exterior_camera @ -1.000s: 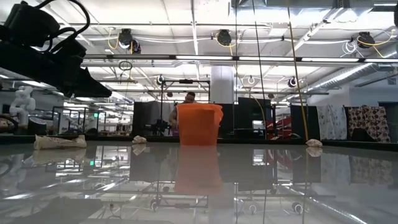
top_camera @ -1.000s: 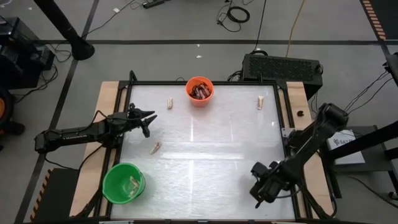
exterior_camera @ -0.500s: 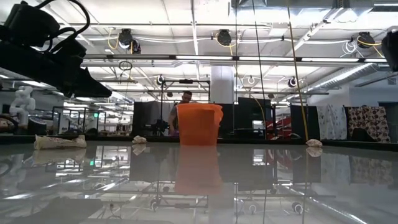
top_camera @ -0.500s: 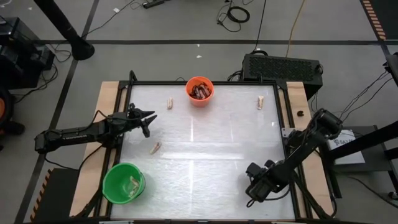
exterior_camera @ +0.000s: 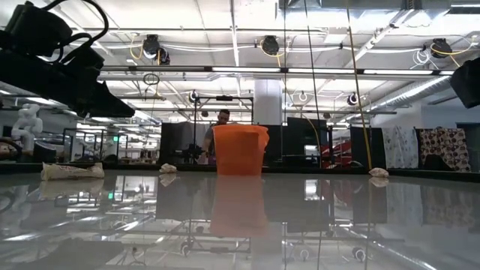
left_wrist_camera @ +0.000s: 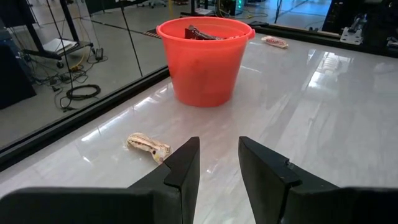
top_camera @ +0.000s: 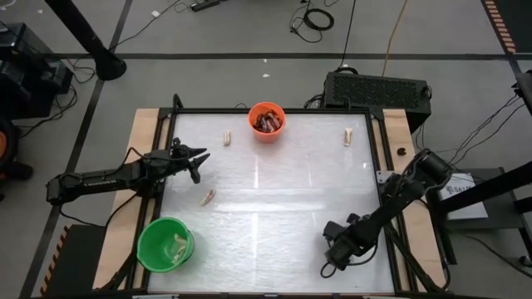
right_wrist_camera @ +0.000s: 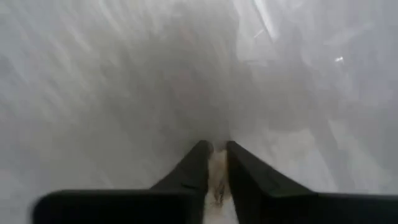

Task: Sort candy by brand, put in halloween buckets
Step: Put the white chocolate bar into the green bucket

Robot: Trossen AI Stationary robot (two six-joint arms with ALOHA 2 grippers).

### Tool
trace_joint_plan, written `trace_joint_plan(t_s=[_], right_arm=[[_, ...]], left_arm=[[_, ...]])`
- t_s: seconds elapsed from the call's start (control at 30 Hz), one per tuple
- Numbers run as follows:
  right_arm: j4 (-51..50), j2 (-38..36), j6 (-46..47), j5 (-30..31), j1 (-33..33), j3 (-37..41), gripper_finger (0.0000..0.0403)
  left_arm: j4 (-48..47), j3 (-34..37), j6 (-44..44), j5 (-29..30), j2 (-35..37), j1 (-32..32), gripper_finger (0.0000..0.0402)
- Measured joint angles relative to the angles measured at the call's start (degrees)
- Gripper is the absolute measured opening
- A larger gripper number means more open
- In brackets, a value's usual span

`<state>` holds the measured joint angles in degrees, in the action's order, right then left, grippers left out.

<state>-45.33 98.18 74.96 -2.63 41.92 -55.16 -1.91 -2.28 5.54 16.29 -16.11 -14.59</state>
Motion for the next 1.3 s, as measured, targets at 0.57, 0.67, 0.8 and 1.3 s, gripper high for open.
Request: trace_joint_plan(t_s=[0.57,0.67,0.8,1.3], right_arm=[[44.7,0.4,-53.2,20.4,-13.4,-7.3,0.0001],[63.1,1.7,-67.1,18.5,-15.8,-7.3,0.0001],[89.0,6.8,-76.7,12.4,-19.6,-7.4,0.0001],[99.7,42.5,-68.1,-3.6,-28.5,-48.1,0.0]], left_arm=[[0.0,0.0,0.0,0.0,0.0,0.0,0.0118],[0.0,0.0,0.0,0.0,0.0,0.0,0.0118],[0.0,0.0,0.0,0.0,0.0,0.0,0.0118],[0.0,0.0,0.0,0.0,0.0,0.0,0.0118]])
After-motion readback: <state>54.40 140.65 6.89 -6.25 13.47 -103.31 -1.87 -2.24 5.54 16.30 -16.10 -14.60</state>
